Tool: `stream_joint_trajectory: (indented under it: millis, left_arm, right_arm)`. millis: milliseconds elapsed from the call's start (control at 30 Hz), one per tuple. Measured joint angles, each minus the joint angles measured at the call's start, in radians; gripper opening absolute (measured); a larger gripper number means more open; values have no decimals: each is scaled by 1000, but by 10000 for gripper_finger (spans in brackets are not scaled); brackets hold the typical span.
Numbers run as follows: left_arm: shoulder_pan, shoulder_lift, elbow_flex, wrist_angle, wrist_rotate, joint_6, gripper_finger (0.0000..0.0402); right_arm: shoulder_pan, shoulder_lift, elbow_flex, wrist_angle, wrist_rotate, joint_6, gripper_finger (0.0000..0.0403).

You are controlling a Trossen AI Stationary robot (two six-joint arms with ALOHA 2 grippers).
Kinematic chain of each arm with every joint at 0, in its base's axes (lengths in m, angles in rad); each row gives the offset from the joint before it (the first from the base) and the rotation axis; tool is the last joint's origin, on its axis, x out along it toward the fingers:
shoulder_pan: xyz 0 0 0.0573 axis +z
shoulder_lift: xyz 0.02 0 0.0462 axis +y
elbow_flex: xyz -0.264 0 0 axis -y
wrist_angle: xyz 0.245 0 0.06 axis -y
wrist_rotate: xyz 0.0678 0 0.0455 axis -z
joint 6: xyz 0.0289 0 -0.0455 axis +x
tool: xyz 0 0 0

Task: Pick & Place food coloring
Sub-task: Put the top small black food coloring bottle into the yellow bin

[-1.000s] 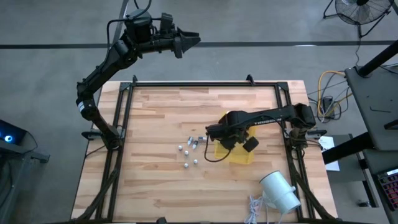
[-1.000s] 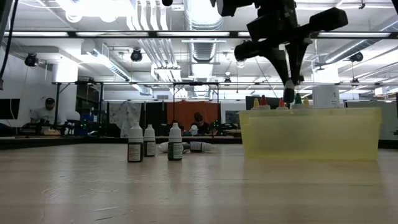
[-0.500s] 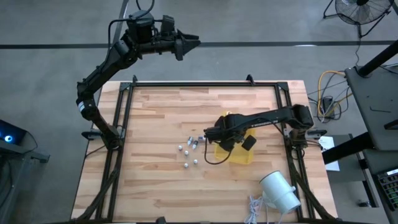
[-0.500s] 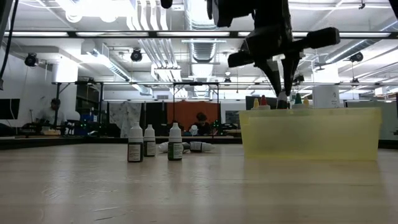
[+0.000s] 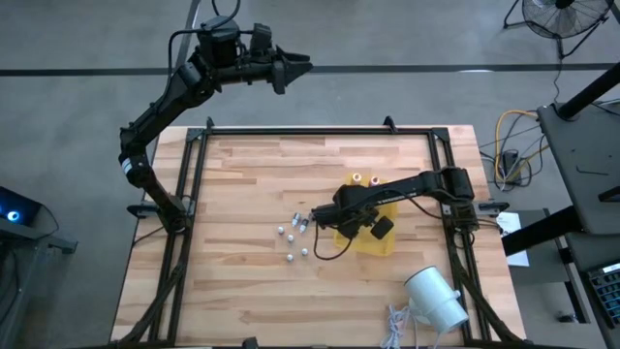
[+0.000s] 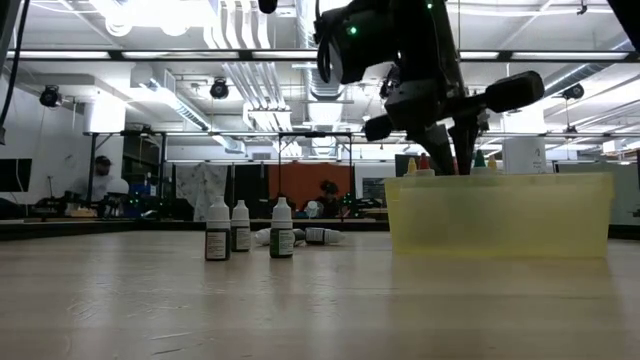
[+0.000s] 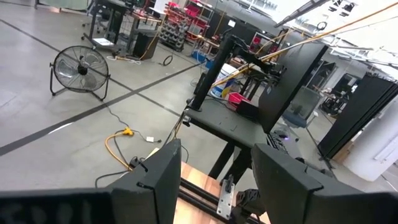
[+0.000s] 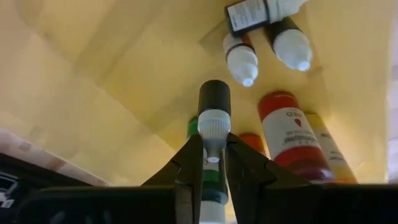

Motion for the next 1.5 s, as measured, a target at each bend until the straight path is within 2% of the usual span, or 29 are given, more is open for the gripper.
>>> stream_joint_trajectory:
  millis: [267,400,1167,1500]
  left_arm:
    - [0,0,0,-2,0,1,168]
    - [0,0,0,-3,0,5,168]
    - [0,0,0,-4,0,11,168]
    - [0,0,0,-4,0,9,168]
  right_arm:
    - [1,4,-31,15,-11,60,47]
    - [1,4,-61,19,-37,60,47]
    - [1,4,-77,83,-38,39,47]
    - [1,3,-134,93,-37,42,47]
